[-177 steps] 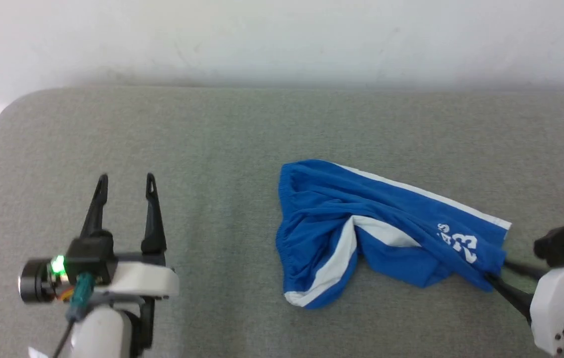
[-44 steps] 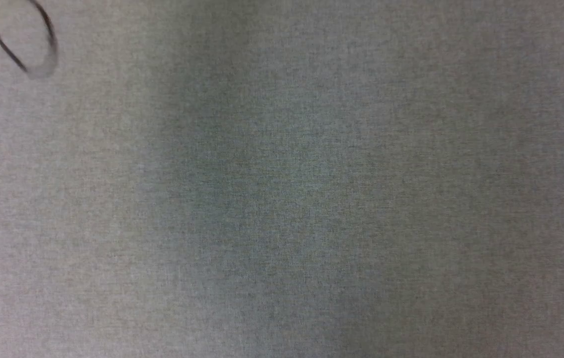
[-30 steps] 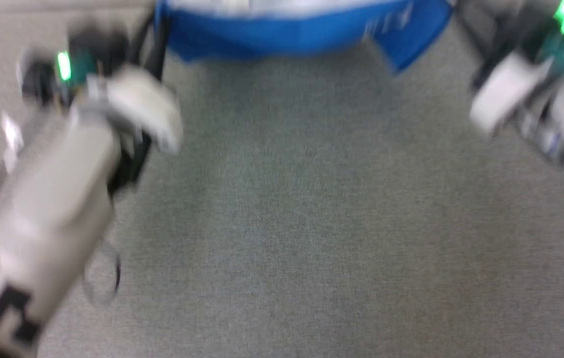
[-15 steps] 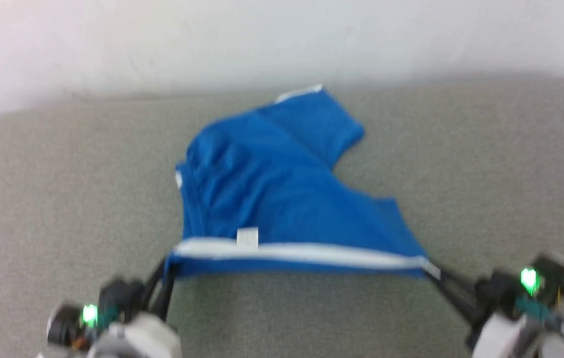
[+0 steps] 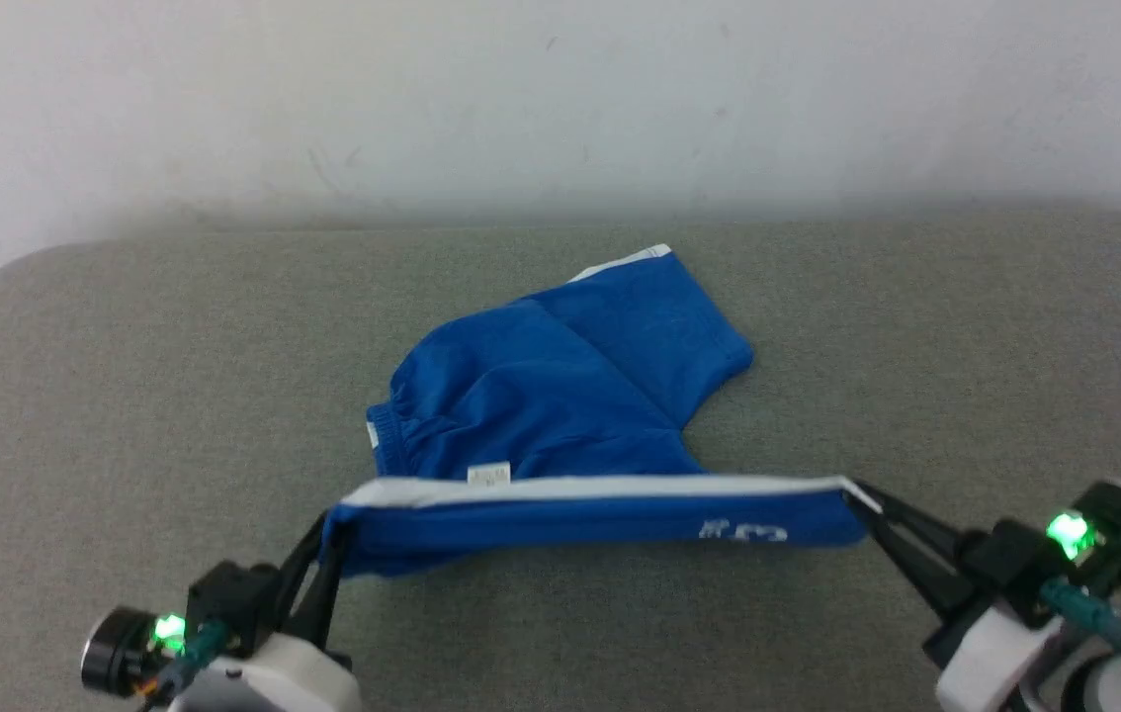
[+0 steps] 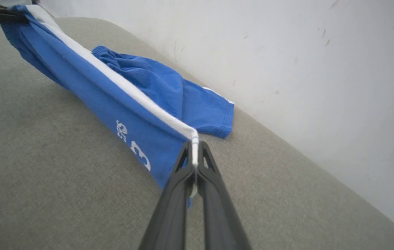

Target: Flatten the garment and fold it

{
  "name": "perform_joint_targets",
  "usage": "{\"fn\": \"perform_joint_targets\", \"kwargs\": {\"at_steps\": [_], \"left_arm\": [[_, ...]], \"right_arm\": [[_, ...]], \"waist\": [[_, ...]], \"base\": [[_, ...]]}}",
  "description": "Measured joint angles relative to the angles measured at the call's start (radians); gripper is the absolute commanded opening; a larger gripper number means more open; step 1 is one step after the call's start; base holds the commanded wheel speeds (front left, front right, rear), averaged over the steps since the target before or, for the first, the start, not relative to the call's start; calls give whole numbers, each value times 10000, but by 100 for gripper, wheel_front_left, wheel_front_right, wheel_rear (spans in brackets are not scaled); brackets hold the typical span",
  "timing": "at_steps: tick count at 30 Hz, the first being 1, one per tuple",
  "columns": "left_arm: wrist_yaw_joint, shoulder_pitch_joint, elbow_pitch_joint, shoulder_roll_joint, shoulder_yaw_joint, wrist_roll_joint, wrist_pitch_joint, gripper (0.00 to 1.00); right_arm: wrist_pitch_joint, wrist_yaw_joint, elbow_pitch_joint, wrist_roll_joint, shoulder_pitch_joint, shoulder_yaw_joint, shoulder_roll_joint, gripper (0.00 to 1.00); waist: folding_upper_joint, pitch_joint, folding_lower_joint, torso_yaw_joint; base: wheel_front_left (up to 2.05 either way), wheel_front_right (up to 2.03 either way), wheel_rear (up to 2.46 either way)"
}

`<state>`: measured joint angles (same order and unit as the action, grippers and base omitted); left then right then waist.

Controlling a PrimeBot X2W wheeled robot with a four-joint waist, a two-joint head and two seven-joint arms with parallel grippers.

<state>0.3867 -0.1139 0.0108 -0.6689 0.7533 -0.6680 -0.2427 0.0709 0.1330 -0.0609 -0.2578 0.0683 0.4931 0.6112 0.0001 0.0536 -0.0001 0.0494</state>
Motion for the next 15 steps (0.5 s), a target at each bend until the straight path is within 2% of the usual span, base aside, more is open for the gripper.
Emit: {"fn": "perform_joint_targets", "kwargs": {"at_steps": [6,11,15], "left_arm": [[-562,-1784,518,230,-151,192,209,0],[-1058,-3072,1429,608,-380,238,161,0],[-1415,-4015,2209,1103,-305,456,125,0]], "right_arm": [[-107,0,663,81,2515,219,-173,0],[-775,0,2113,-121,5169,1020,-136,0],[-1254,0,3509,-485,7384,2046,-265,0]], "waist": [[0,513,2,198],[0,1237,3,396],[0,1942,4,586]], "base": [[0,0,0],[0,0,0],[0,0,0]]}}
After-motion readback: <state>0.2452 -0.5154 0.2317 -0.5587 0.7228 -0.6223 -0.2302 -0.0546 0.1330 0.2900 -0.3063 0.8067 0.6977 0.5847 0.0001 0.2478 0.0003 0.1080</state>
